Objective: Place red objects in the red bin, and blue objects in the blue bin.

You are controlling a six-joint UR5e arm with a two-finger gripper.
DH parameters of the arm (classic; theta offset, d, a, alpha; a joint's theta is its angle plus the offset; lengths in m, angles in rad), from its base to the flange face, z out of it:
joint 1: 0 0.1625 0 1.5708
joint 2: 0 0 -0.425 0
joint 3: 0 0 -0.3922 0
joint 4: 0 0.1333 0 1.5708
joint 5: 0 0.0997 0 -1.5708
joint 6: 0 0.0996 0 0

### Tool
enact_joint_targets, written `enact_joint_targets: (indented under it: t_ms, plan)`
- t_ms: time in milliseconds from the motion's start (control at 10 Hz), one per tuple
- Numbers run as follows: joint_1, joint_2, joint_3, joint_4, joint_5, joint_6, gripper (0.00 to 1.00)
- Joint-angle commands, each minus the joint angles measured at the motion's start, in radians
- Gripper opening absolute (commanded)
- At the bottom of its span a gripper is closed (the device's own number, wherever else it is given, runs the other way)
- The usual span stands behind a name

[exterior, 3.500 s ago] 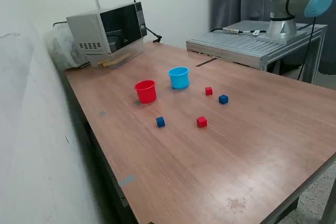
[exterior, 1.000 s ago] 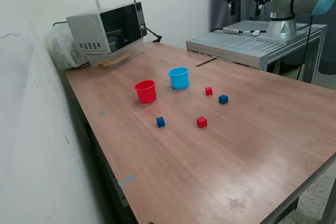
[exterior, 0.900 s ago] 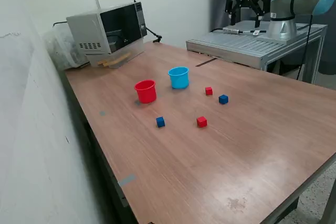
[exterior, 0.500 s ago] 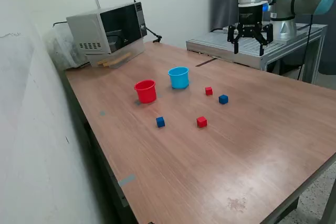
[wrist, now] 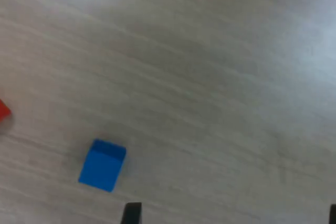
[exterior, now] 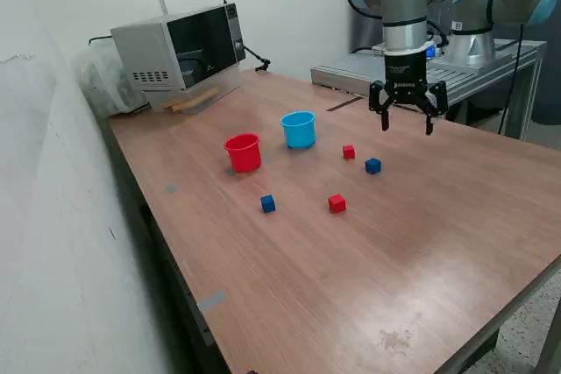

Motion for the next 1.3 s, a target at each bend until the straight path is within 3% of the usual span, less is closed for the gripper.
enact_joint_targets:
  t_ms: [0,300,1100,1200]
  plan:
    - [-0.065,0.099,-0.057,-0.024,0.036,-0.002,1.00]
    - [-0.127,0.156,-0.070,-0.033,0.024,0.215,1.00]
    - [-0.131,0.159,-0.010,-0.067,0.022,0.226,1.00]
    - [-0.131,0.159,-0.011,-0.071,0.022,0.226,0.00]
